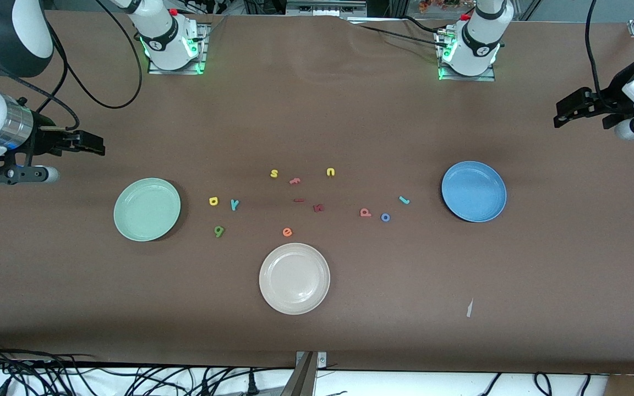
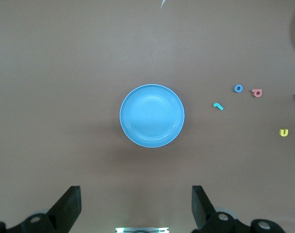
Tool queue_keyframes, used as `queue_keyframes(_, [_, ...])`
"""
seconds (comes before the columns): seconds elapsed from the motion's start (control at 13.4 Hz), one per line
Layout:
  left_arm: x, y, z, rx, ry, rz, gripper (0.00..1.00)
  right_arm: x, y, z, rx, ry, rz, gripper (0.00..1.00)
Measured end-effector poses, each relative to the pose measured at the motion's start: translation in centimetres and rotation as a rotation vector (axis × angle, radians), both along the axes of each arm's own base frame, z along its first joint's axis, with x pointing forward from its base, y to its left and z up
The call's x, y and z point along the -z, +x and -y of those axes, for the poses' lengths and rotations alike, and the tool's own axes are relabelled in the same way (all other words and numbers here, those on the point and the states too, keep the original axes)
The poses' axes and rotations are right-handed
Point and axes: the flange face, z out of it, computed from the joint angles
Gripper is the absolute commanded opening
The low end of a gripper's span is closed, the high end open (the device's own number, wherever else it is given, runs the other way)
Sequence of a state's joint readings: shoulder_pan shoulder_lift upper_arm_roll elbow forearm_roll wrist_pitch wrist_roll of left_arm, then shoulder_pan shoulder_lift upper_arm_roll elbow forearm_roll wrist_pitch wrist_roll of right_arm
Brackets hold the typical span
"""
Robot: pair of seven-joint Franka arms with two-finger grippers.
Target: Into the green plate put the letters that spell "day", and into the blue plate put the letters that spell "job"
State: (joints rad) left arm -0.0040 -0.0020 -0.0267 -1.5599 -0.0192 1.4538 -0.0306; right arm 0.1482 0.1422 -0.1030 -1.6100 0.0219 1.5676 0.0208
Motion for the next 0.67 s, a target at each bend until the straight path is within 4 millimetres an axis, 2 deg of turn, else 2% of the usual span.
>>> queue_keyframes(0.67, [0.0, 0.0, 0.0, 0.0, 0.0, 0.0, 1.0, 0.4, 0.36, -0.05, 0.0, -0.001, 0.008, 1.0])
